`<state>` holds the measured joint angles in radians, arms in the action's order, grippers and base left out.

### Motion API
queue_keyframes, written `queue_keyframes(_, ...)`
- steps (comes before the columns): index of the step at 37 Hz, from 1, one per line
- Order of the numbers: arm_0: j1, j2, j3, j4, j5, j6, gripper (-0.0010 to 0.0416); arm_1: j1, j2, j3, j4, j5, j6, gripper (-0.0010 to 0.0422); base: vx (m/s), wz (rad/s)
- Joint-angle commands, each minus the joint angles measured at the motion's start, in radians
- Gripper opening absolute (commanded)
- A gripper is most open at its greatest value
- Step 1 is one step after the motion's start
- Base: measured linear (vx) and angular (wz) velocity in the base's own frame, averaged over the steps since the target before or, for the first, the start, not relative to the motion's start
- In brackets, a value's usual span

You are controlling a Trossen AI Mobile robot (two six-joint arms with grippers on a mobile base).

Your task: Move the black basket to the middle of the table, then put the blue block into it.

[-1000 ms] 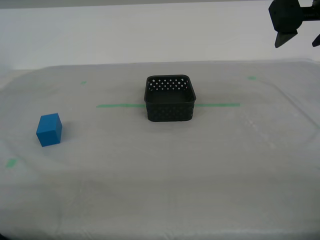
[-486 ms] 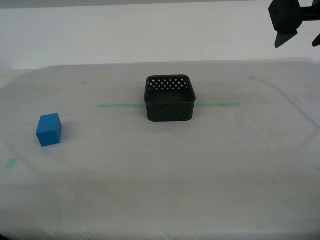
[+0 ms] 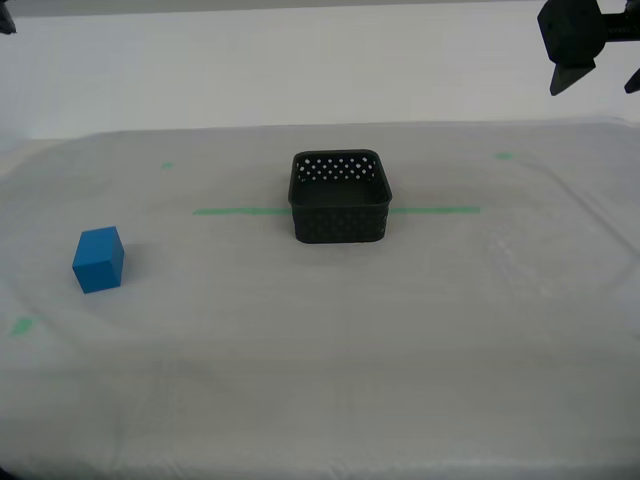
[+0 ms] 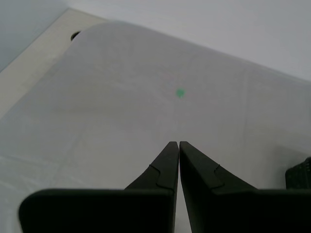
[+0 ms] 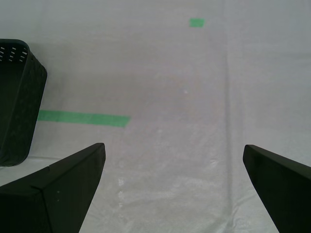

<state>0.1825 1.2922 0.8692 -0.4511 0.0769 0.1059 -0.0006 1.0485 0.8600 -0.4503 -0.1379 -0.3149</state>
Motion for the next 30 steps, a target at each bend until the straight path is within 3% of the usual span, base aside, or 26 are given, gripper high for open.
queue_keyframes(1, 0.000, 0.000, 0.001, 0.002, 0.003, -0.002, 0.0399, 0.000, 0.000, 0.015, -0.097, -0.004, -0.029, 0.0000, 0.000, 0.000)
queue_keyframes(6, 0.000, 0.000, 0.001, 0.002, 0.003, -0.002, 0.0398, 0.000, 0.000, 0.038, -0.229, -0.004, -0.069, 0.0000, 0.000, 0.000)
queue_keyframes(13, 0.000, 0.000, 0.001, 0.002, 0.003, -0.002, 0.0399, 0.000, 0.000, 0.058, -0.349, -0.001, -0.086, 0.0000, 0.000, 0.000)
queue_keyframes(22, 0.000, 0.000, 0.001, 0.002, 0.003, -0.002, 0.0399, 0.000, 0.000, 0.060, -0.489, 0.145, -0.150, 0.0000, 0.000, 0.000)
queue_keyframes(30, 0.000, 0.000, 0.002, 0.002, 0.003, -0.002, 0.0399, 0.000, 0.000, 0.060, -0.574, 0.158, -0.150, 0.0000, 0.000, 0.000)
